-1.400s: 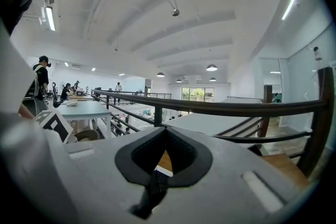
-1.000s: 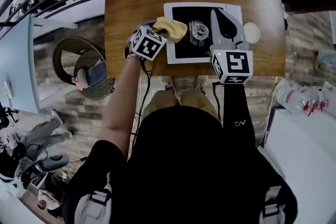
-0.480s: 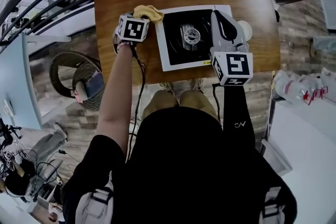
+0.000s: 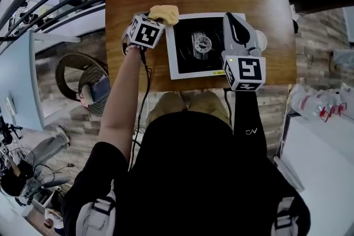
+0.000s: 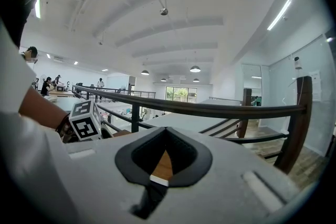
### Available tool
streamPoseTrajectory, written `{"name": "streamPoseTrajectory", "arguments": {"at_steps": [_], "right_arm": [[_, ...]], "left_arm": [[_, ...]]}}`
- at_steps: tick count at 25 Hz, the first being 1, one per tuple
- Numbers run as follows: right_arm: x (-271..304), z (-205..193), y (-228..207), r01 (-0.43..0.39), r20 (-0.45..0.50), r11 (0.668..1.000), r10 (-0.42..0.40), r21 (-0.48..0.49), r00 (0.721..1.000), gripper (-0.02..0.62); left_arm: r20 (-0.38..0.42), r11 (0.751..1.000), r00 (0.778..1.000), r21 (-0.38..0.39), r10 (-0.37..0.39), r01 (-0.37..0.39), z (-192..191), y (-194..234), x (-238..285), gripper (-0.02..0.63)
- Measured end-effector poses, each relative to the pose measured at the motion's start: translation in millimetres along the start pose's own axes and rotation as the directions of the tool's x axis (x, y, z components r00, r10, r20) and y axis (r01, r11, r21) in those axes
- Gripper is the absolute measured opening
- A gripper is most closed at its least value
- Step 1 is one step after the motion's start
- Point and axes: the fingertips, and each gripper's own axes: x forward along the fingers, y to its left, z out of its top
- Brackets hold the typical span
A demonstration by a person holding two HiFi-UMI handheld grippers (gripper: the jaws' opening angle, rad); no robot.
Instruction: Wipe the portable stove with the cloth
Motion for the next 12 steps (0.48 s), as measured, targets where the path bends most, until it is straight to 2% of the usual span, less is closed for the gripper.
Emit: {"name": "streamPoseTrajectory", "arguments": {"at_steps": [3, 8, 12], "right_arm": [[-2.4, 1.4, -18.4, -0.013, 0.009, 1.000, 0.013, 0.005, 1.000, -0.001], [-8.4, -0.6, -56.5, -0.026, 0.017, 1.000, 0.025, 0.008, 1.000, 0.000], [-15.1, -13.8, -85.2, -0.036, 0.000, 0.999, 0.036, 0.010, 0.999, 0.000]], "left_arm": [[0.000, 0.999, 1.000, 0.039, 0.002, -0.002, 23.8, -19.1, 5.6, 0.138], [-0.023, 0.988, 1.000, 0.151, -0.011, 0.014, 64.1, -68.5, 25.5, 0.137], [-0.070, 0.962, 0.997, 0.272, 0.034, -0.014, 81.0, -96.4, 37.9, 0.137]]}}
